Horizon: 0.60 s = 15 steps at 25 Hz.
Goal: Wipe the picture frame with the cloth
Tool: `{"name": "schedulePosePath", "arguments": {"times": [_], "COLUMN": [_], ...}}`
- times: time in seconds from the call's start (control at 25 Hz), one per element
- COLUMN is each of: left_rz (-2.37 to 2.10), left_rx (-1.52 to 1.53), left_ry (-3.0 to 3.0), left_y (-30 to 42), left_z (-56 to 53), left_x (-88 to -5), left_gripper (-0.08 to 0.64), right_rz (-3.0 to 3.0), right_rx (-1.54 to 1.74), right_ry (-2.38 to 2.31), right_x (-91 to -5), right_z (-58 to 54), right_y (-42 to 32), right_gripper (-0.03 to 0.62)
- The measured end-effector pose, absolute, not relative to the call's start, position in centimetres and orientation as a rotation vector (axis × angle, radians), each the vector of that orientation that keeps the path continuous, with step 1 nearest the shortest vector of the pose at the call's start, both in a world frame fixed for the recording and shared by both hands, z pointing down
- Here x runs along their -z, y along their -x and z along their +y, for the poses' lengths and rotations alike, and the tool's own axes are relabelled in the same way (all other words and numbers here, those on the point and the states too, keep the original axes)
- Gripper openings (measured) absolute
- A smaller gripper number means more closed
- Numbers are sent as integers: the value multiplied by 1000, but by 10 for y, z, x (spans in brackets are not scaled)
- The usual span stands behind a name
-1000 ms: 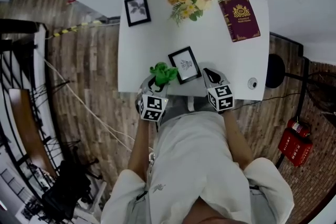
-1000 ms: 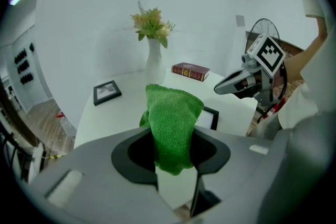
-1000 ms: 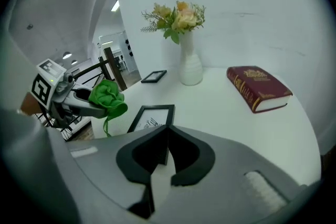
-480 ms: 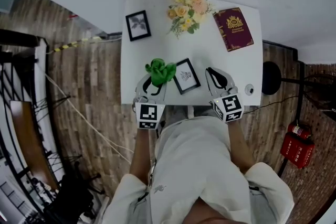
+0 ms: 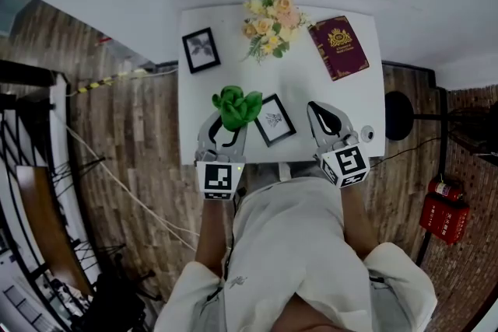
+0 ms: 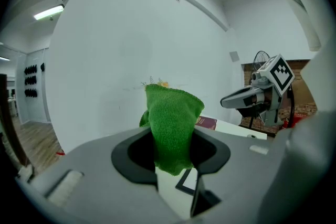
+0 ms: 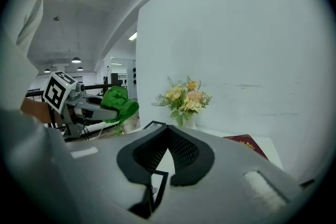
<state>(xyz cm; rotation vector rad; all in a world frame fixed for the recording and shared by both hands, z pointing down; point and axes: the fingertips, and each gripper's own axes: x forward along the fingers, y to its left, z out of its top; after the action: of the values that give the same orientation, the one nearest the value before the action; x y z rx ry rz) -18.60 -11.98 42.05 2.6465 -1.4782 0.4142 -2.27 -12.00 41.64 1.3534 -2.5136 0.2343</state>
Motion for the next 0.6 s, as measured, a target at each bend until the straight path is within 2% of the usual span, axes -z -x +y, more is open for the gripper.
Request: {"name": "schedulePosePath", "arguments": {"times": [0.6], "left_rz": [-1518], "left_rx": [-401], "left_ry": [-2583], "left_y": [183], "left_z": [-124], "left_x": [-427], "left_gripper": [169], "right_rz": [-2553], "right_rx": [-241], "right_ry": [-1274], "right_x": [-415], "right_z": [-133], "right_y": [31], "right_gripper": [3]}}
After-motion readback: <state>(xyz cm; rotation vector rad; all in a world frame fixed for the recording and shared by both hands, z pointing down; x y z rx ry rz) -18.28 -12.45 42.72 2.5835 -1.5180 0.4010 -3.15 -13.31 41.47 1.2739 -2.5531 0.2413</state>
